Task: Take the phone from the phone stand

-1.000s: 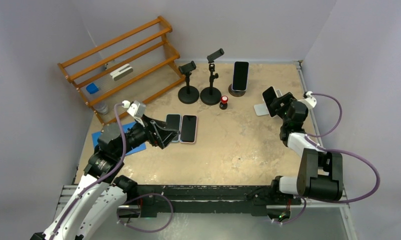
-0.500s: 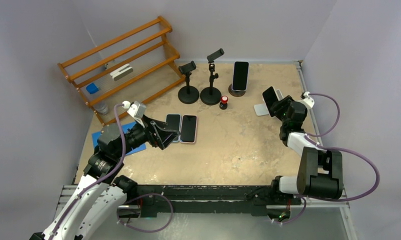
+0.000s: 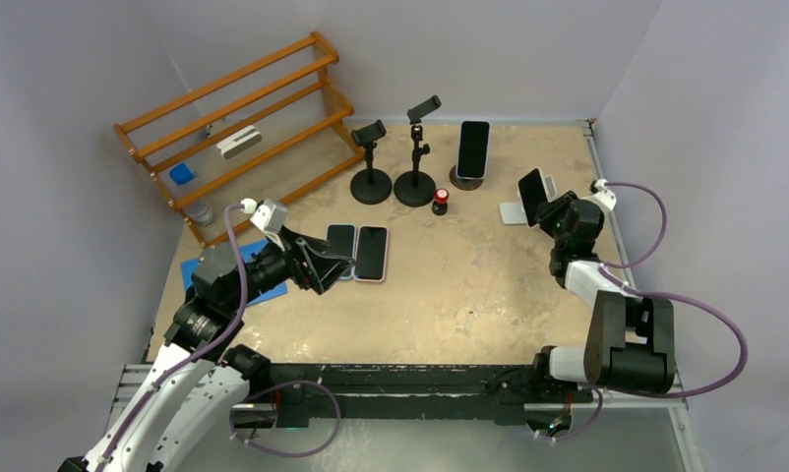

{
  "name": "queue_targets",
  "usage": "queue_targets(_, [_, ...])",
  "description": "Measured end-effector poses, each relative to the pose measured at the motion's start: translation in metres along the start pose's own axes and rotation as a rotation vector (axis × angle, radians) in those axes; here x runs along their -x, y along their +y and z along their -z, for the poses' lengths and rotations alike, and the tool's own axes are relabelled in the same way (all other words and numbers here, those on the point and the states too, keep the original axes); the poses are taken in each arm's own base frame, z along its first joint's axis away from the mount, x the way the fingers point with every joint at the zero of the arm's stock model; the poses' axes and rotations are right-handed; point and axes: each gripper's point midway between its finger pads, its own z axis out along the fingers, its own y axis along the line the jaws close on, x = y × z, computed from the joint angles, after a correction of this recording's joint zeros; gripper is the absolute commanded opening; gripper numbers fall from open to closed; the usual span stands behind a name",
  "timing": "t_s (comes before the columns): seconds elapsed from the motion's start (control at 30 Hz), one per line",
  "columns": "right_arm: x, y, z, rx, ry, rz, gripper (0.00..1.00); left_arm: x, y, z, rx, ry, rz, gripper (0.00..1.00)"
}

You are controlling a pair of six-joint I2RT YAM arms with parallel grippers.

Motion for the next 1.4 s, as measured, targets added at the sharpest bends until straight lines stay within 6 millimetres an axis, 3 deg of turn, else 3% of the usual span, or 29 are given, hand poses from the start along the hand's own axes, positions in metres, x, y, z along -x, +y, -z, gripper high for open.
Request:
queue_targets(0.3, [0.010,0.007,0.010,0.025,-0.032,0.003,0.18,-0.001,-0.002,0.000,-0.006,0.003,-0.001,0.83])
queue_targets(0.53, [0.014,0.009,0.016,0.033,-0.046,0.008,0.00,-0.001,-0.002,0.000,-0.007,0.003,-0.001,0.83])
queue_targets(1.0, [0.027,0.018,0.028,0.060,-0.073,-0.011,0.00,-0.002,-0.002,-0.001,-0.009,0.010,0.001,0.83])
queue_targets(1.4, [0.042,0.041,0.045,0.136,-0.084,-0.104,0.00,-0.003,-0.001,-0.002,-0.007,0.013,0.003,0.83])
